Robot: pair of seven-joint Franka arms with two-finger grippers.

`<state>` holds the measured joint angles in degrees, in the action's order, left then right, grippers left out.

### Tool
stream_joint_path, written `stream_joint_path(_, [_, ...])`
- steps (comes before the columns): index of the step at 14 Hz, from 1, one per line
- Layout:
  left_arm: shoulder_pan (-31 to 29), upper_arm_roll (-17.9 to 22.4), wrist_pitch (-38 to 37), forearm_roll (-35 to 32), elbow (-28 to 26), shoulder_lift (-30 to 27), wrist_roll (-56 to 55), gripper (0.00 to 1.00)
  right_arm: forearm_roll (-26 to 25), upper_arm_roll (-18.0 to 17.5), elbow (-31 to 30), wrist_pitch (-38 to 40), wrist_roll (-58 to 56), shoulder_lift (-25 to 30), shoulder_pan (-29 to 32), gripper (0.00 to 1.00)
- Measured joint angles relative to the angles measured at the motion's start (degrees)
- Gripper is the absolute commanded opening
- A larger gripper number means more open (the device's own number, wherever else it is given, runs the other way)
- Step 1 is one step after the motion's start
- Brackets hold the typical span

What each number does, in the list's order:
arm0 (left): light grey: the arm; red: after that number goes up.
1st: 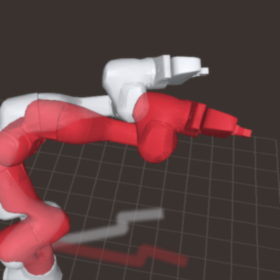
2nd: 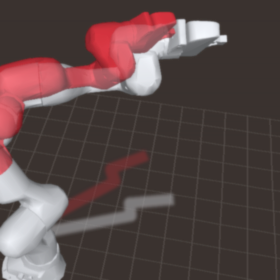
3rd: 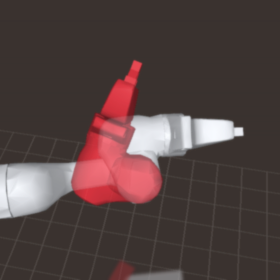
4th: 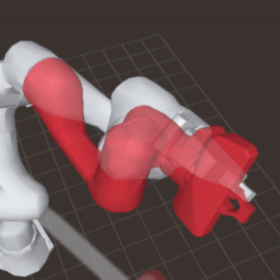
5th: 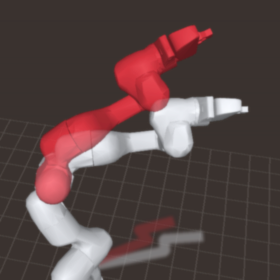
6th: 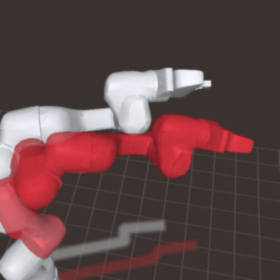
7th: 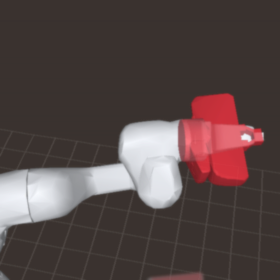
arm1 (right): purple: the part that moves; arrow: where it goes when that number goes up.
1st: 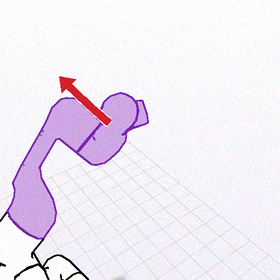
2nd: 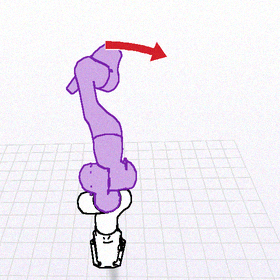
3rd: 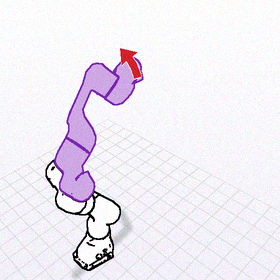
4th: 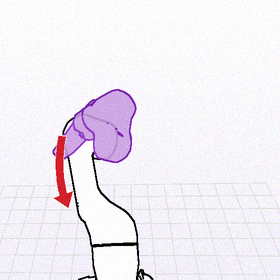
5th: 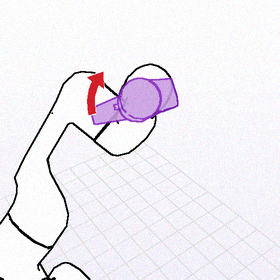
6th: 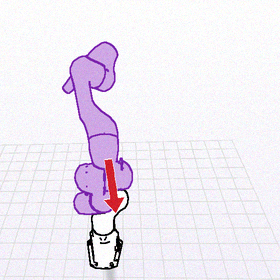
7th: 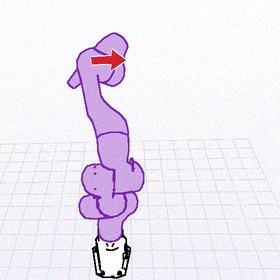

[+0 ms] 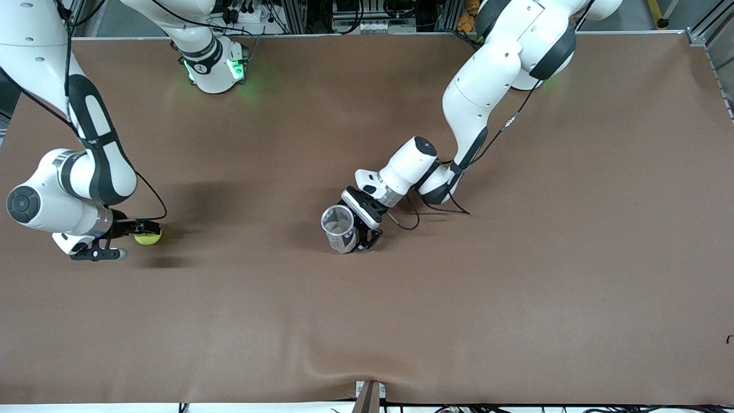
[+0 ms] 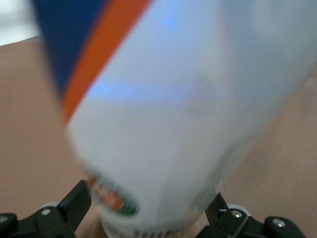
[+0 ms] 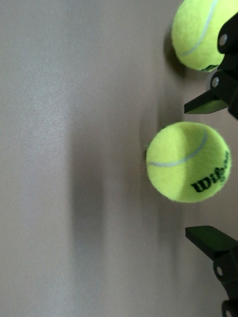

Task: Insert tennis ball vertically with right arm
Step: 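Reach the right gripper to the tennis balls while the left holds the tube, then grasp one tennis ball with the right gripper and lift it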

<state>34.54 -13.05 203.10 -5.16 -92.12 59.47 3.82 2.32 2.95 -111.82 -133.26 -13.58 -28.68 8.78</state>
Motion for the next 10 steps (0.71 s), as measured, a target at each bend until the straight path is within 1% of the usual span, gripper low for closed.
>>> stream_joint_path(1, [0.0, 0.0, 0.0, 0.0, -0.04, 0.0, 0.0, 1.0, 0.0, 0.0, -0.01, -0.36, 0.0, -0.6, 0.0, 0.87])
stream_joint_path(2, [0.0, 0.0, 0.0, 0.0, -0.04, 0.0, 0.0, 0.98, 0.0, 0.01, -0.02, -0.53, 0.0, -1.08, 0.01, 0.57])
stream_joint_path(3, [0.01, -0.02, 0.0, 0.0, -0.04, 0.0, 0.0, 0.97, 0.0, 0.03, -0.02, -0.59, -0.15, -1.4, 0.02, 0.34])
stream_joint_path(4, [0.02, -0.02, 0.0, 0.0, -0.04, 0.0, 0.0, 0.95, 0.0, 0.03, -0.01, -0.59, -0.46, -1.55, 0.02, 0.2])
stream_joint_path(5, [0.03, -0.04, 0.01, 0.0, -0.03, 0.0, 0.0, 0.94, 0.0, 0.0, 0.11, -0.41, -0.58, -1.53, 0.01, 0.14])
stream_joint_path(6, [0.04, -0.05, 0.05, 0.0, 0.0, -0.01, 0.0, 0.9, 0.02, -0.02, 0.5, 0.45, -0.59, -1.47, 0.01, 0.11])
stream_joint_path(7, [0.04, -0.06, 0.13, 0.0, 0.07, -0.04, 0.0, 0.88, 0.05, -0.05, 1.25, 2.18, -0.59, -1.46, 0.01, 0.09])
stream_joint_path(8, [0.05, -0.07, 0.17, 0.0, 0.13, -0.08, 0.0, 0.86, 0.1, -0.1, 2.51, 4.63, -0.58, -1.45, -0.01, 0.09])
stream_joint_path(10, [0.06, -0.07, 0.19, 0.0, 0.2, -0.1, 0.0, 0.86, 0.3, -0.31, 6.49, 11.2, 0.34, -1.32, -0.02, 0.08])
